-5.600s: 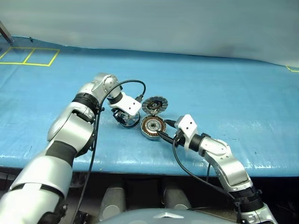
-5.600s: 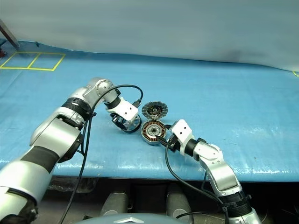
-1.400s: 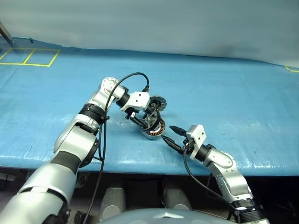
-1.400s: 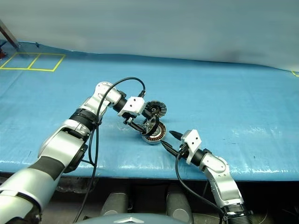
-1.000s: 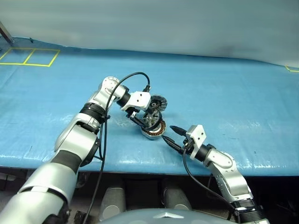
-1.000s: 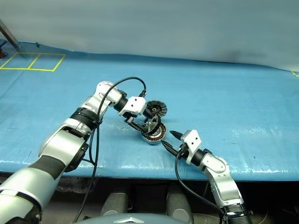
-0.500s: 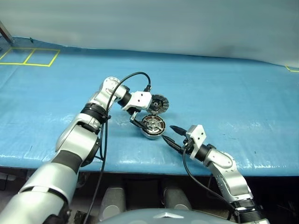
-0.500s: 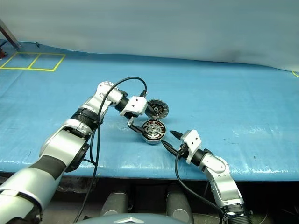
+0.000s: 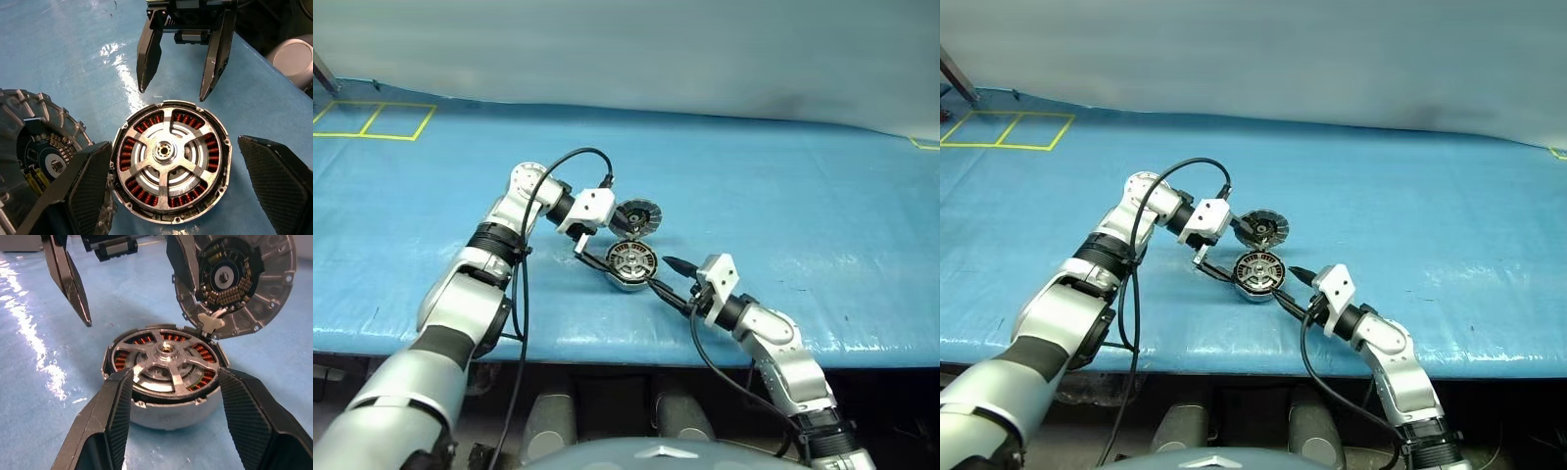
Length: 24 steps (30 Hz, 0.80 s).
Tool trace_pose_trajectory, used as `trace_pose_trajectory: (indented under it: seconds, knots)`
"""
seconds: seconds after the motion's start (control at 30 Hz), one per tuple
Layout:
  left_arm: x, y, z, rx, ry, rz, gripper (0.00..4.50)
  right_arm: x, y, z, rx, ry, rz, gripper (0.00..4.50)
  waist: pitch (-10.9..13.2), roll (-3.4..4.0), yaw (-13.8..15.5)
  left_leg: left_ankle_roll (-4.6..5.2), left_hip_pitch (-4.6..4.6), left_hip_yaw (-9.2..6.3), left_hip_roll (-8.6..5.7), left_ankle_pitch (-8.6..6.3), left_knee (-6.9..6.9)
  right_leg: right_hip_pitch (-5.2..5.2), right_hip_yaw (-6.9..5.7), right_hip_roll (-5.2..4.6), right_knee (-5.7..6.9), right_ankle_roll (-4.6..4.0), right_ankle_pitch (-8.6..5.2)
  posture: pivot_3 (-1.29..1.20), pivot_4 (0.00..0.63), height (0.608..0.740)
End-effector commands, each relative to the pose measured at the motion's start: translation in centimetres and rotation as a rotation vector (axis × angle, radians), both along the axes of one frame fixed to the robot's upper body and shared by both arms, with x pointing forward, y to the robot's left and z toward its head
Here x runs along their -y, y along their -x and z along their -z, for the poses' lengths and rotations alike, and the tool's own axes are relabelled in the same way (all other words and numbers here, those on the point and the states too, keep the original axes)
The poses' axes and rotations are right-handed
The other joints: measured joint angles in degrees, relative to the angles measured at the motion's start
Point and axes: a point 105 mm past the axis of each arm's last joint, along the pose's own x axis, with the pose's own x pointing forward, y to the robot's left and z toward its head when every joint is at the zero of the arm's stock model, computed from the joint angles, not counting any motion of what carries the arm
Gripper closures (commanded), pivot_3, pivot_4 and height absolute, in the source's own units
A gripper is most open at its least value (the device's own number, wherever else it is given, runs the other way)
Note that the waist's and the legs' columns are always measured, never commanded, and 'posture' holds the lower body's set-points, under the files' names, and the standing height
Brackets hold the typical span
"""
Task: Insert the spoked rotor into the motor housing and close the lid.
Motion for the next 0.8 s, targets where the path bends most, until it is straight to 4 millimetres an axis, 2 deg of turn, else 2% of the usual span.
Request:
trace_pose_trajectory:
  seconds: [0.03, 0.13, 0.23, 0.47, 0.8]
  knots:
    - [-0.3, 0.2, -1.0, 0.017, 0.052, -0.006, 0.01, -0.6, -0.2, -1.3, 0.041, -0.009, -0.028, 1.63, 0.0, 0.0, 0.04, 0.0, 0.0, 0.0, 0.0, 0.0, -0.01, 0.0, 0.0, 0.0, 0.0, 0.0, 0.0, 0.0, 0.15, 0.74]
    - [-0.8, 0.6, -1.0, 0.002, 0.098, -0.041, 0.01, -0.9, -0.6, -1.6, 0.042, 0.001, -0.047, 1.63, 0.0, 0.0, 0.09, 0.0, 0.0, 0.0, 0.0, 0.0, -0.01, 0.0, 0.0, 0.0, -0.01, 0.0, 0.0, 0.0, 0.15, 0.74]
    - [-1.0, 0.8, -1.1, -0.006, 0.134, -0.067, 0.0, -1.1, -1.1, -1.7, 0.04, 0.004, -0.052, 2.22, 0.0, 0.0, 0.21, 0.0, 0.0, 0.0, 0.0, 0.0, 0.02, 0.01, 0.0, 0.0, 0.0, 0.0, 0.01, 0.0, 0.15, 0.74]
    - [-1.7, 1.6, -0.6, -0.025, 0.184, -0.122, 0.0, -2.0, -1.8, -1.6, 0.032, 0.02, -0.085, 4.47, -0.01, 0.02, 0.12, 0.0, 0.02, 0.01, 0.0, 0.0, -0.02, 0.01, 0.0, 0.0, 0.0, -0.01, 0.01, 0.0, 0.15, 0.74]
    - [-2.3, 2.9, 0.0, -0.063, 0.281, -0.227, 0.0, -3.7, -2.0, -0.8, 0.001, 0.052, -0.159, 4.47, -0.01, 0.02, 0.04, 0.0, 0.06, 0.02, 0.01, 0.01, -0.01, 0.02, 0.01, 0.01, 0.02, -0.01, 0.01, 0.0, 0.15, 0.74]
